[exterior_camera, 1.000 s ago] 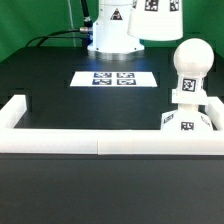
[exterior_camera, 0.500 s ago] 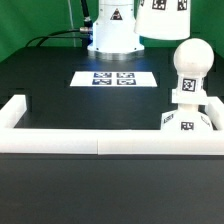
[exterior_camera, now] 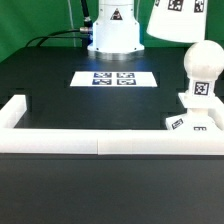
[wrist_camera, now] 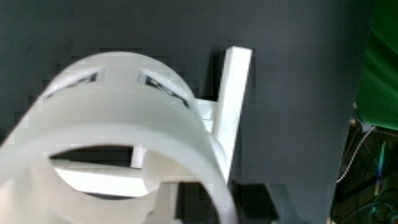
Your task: Assemble lamp
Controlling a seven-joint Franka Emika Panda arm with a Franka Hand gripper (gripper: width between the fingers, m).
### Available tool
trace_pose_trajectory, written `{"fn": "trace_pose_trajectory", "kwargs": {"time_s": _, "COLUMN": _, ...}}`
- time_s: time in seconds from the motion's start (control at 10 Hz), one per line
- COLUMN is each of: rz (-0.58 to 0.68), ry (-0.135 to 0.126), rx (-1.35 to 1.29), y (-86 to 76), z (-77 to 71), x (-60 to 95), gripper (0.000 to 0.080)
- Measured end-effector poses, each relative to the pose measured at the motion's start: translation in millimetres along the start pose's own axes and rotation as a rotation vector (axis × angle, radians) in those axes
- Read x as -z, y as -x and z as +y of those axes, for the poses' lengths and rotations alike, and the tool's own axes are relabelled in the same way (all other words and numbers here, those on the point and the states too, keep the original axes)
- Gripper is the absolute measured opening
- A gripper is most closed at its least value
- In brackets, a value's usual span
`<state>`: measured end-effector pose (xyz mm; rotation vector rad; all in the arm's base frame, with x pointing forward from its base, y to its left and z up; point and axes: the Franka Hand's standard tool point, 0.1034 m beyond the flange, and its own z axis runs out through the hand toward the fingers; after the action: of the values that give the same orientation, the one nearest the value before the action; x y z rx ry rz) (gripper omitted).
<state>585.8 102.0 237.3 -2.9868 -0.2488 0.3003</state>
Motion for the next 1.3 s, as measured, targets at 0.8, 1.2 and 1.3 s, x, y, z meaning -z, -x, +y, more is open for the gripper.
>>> {"fn": "trace_pose_trajectory", "kwargs": {"time_s": 0.8, "rz": 0.006, "ry": 0.017, "rx": -0.004, "y": -4.2, "z": -6.2, "x": 10.8, "gripper": 0.0051}}
{"fn": "trace_pose_trajectory", "kwargs": {"time_s": 1.2, "rz": 0.007, "ry": 0.019, "rx": -0.005, "y": -17.2, "z": -3.4, "x": -8.5, "gripper": 0.0051}}
{"fn": "trace_pose_trajectory", "kwargs": {"time_s": 1.3, "rz": 0.012, "ry": 0.02, "rx": -0.006, "y": -21.0, "z": -3.1, "x": -13.1, "gripper": 0.0051}}
